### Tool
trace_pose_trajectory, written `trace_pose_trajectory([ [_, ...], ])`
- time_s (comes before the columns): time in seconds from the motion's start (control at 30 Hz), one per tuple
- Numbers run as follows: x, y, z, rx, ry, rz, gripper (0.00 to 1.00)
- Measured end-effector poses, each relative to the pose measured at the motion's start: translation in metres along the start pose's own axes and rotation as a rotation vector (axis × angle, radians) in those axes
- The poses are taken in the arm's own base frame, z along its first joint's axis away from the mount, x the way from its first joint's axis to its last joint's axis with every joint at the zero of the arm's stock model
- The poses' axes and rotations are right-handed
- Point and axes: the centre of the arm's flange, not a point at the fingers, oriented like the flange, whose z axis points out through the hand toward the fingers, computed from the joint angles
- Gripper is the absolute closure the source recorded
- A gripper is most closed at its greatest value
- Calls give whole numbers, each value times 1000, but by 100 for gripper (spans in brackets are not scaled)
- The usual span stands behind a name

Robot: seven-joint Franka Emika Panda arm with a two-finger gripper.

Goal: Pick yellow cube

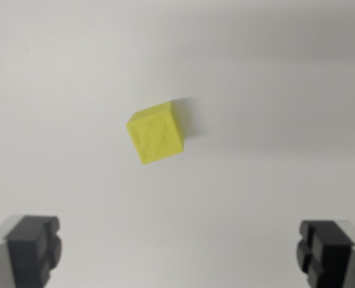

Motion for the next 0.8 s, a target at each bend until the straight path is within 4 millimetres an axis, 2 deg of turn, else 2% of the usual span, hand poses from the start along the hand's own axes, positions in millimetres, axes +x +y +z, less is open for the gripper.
trace_pose_trajectory([
  [0.27, -2, 1, 3, 2, 2, -12, 0],
  [0.8, -11, 2, 43, 9, 11, -73, 0],
])
